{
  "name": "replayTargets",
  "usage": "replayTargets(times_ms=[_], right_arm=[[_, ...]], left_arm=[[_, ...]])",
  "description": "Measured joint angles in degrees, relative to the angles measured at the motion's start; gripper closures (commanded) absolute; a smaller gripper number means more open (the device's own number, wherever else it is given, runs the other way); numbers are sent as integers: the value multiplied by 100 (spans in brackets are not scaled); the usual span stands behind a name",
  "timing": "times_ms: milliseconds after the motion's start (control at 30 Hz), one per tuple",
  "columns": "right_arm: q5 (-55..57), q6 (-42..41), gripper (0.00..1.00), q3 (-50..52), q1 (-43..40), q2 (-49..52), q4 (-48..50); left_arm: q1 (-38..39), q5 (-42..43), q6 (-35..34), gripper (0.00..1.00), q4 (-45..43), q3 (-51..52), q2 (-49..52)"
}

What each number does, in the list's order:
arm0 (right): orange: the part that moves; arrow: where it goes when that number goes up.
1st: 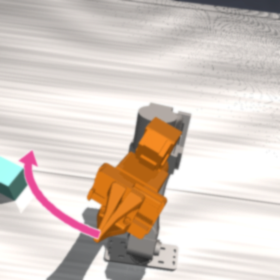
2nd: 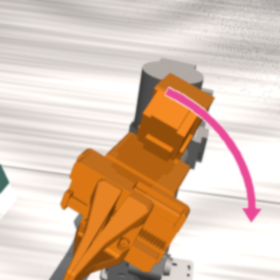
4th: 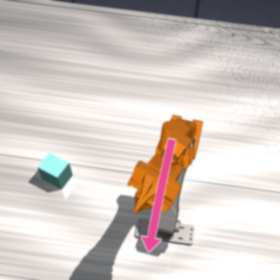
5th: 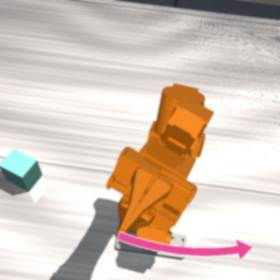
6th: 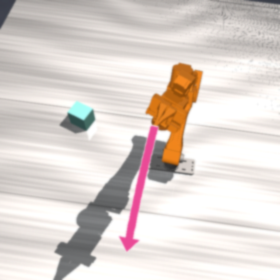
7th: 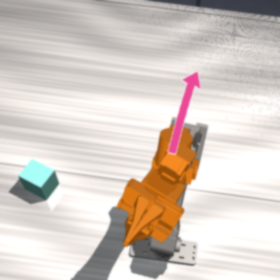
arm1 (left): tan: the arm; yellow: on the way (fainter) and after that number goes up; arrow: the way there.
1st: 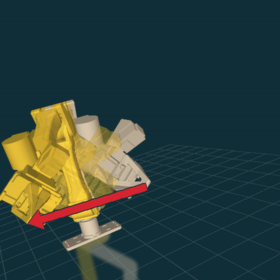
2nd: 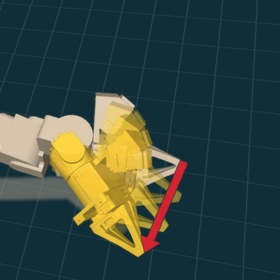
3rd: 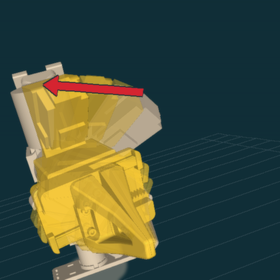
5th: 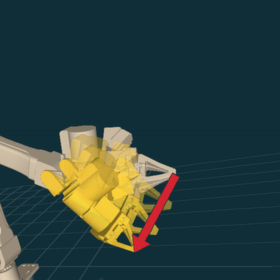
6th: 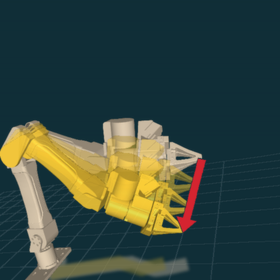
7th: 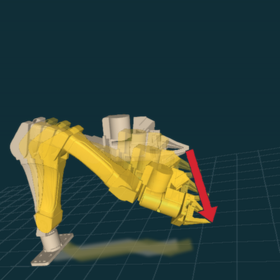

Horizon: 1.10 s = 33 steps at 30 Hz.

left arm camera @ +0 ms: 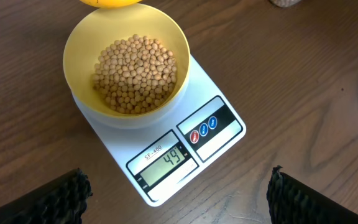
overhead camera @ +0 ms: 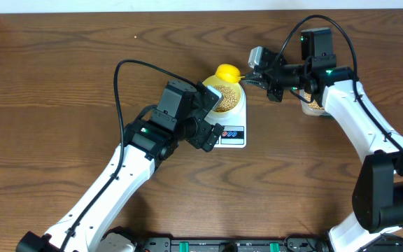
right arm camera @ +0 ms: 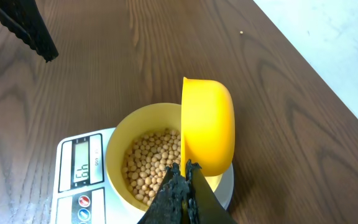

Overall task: Scoop item into bowl and weigh 50g on scale
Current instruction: 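Tilt the scoop to pour soybeans into the bowl, then move the empty yellow scoop right back to the soybean tub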

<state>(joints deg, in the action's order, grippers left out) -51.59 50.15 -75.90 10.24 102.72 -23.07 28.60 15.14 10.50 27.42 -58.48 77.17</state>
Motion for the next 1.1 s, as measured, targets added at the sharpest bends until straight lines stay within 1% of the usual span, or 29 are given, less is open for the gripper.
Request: replayTargets(times_ms=[233,333,500,733,867,967,1100], right_arm=[[22,-33,99,0,0,0,11],[44,-367,99,0,0,0,111],[66,-1521,99,0,0,0,352],[66,-3781,99,0,-44,0,435],[55,-4994,99,0,-293,0,435],[-20,-5525,99,0,-662,0,435],[-68,-5965,99,0,-1137,-26,426]], left_arm=[[0,0,0,7,0,0,0],[0,0,0,7,0,0,0],[2,0,0,7,0,0,0],[2,0,0,7,0,0,0],[0,0,0,7,0,0,0],[0,0,0,7,0,0,0],[0,0,0,7,0,0,0]])
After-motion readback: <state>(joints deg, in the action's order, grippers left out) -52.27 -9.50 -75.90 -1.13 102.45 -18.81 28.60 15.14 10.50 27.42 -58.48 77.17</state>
